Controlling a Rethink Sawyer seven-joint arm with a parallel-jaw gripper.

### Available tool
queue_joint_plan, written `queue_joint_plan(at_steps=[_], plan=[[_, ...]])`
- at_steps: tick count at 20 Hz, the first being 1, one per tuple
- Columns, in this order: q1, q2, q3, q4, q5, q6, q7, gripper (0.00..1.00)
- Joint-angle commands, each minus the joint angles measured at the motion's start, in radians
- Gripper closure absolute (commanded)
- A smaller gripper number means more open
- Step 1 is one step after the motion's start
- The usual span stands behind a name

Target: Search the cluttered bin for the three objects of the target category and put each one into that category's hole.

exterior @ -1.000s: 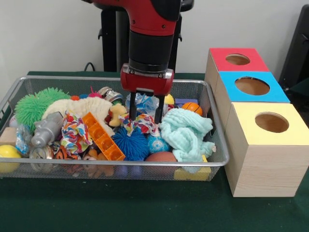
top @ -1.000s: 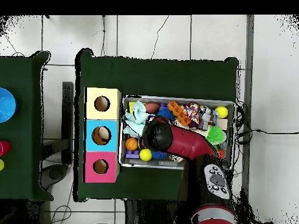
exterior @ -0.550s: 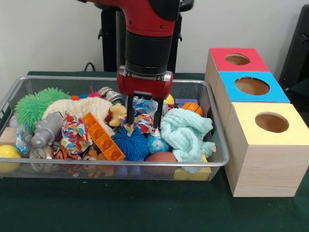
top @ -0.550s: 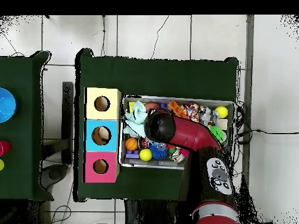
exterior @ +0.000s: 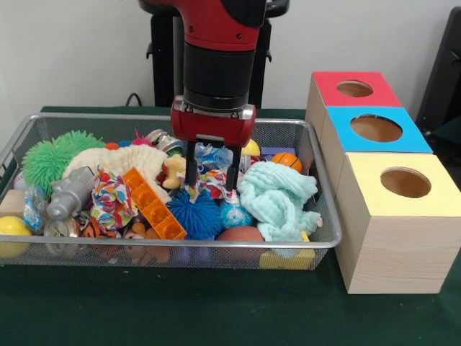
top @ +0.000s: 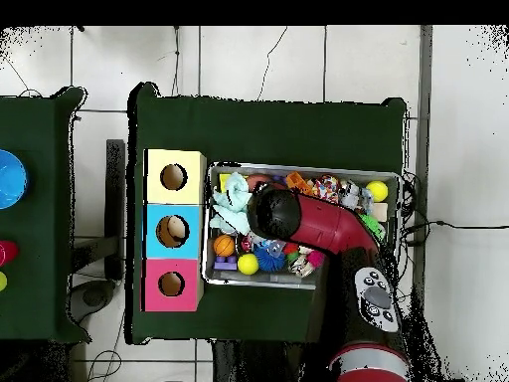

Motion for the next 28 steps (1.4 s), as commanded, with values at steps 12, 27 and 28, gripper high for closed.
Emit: queue_joint_plan(at_steps=[12,27,28], plan=[[-0.029,0.010,0.092,0.166,-0.049,-0.093,0.128,0.00],[-0.015,0.021,0.096,0.202,-0.022,-0.141,0.155,0.00],[-0.016,0.023,0.097,0.199,-0.022,-0.142,0.153,0.00]])
